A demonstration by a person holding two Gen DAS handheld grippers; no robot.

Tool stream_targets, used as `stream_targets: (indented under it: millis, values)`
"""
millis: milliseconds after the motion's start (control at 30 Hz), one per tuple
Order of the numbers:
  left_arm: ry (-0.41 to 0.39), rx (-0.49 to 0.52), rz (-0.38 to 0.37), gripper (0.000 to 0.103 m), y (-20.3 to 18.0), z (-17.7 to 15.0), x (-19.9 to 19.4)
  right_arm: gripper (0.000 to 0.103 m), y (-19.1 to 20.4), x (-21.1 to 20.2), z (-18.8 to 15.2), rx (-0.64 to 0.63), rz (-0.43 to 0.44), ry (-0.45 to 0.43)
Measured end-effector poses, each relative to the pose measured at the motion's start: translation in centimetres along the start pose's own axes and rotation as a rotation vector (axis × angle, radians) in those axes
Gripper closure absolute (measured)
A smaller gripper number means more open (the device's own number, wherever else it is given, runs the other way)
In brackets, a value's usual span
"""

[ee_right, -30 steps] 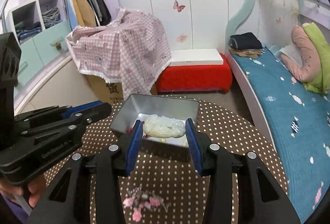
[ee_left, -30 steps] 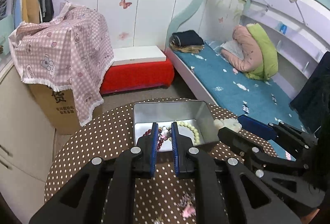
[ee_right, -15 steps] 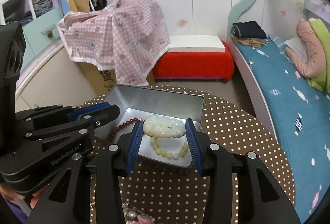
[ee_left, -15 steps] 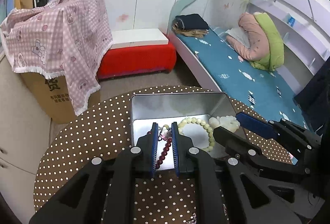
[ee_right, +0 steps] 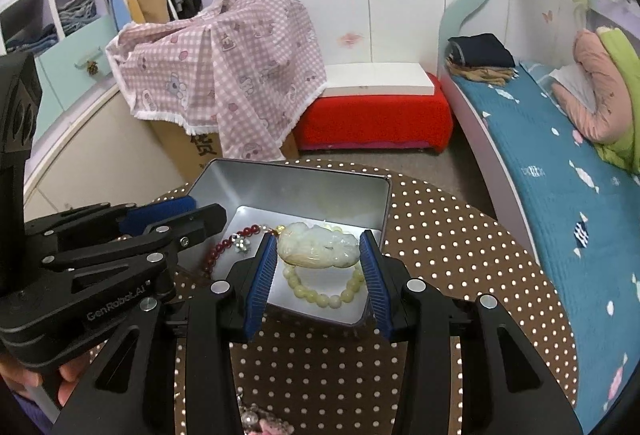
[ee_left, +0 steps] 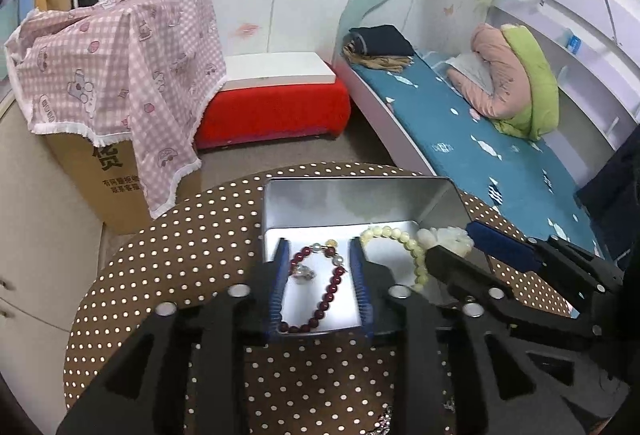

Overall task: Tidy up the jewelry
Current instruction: 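Place the jade pendant in the tin box with right tool while left tool drops its item, then move both tools back to the remaining charms and pearl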

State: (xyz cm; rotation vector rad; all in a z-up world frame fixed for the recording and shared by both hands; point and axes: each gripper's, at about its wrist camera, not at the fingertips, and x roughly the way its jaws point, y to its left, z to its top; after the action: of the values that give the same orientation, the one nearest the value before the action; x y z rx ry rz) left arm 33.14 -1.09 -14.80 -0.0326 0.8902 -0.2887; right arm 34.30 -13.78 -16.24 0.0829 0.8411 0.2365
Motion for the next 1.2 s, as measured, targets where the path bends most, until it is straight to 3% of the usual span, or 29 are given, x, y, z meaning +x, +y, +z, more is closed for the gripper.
stream_targets:
  millis: [633, 833, 1033, 1200]
  values:
    - [0.006, -0.019, -0.008, 0.067, 0.3, -0.3, -0.7, 0.059, -0.3, -0.5, -0.2, 0.027, 0.018, 0.012]
    - [-0.035, -0.015, 0.010, 0.052, -0.1, -0.6, -2.9, 0.059, -0.1, -2.6, 0.0, 0.028, 0.015, -0.017]
    - [-0.106, -0.037, 0.011, 0.034, -0.2, -1.7, -7.1, 0.049, 0.6, -7.0, -0.8, 0.012, 0.010, -0.083]
    - [-0.184, -0.031, 0.025, 0.026, -0.6, -4.5, -11.1, 0.042, 1.9, -11.0, -2.6, -0.020, -0.010, -0.145]
